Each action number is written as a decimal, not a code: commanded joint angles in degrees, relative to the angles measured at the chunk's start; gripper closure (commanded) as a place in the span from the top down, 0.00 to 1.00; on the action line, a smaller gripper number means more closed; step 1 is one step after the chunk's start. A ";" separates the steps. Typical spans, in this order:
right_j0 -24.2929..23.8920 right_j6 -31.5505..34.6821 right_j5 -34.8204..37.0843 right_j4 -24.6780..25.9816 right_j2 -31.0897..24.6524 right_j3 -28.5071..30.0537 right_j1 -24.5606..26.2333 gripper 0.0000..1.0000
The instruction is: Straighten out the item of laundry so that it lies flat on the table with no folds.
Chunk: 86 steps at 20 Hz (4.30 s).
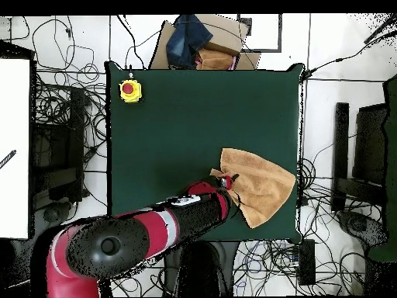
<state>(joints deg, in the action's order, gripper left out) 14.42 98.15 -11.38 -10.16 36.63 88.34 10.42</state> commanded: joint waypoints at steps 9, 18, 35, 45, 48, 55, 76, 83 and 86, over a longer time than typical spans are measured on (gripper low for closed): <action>-0.91 8.23 5.45 -2.17 -2.94 -2.20 -0.76 1.00; 0.48 7.50 11.46 -1.60 -2.65 -0.94 -2.14 1.00; 3.86 11.93 1.61 -4.55 -0.11 -3.14 1.28 1.00; 3.42 11.08 -3.57 -6.64 -0.16 -4.07 3.61 1.00; 2.92 10.23 -2.95 -7.64 -0.04 -5.09 4.86 1.00; 3.32 8.40 1.01 -10.46 1.79 -7.22 8.38 1.00; 3.80 6.18 14.81 -2.35 -1.92 1.04 -3.42 1.00; 4.45 7.70 14.03 -2.09 -2.40 1.04 -3.35 1.00; 4.33 8.11 14.52 -2.36 -3.33 1.48 -3.50 1.00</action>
<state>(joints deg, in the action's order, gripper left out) 18.47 98.15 -1.68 -13.46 41.21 89.27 6.67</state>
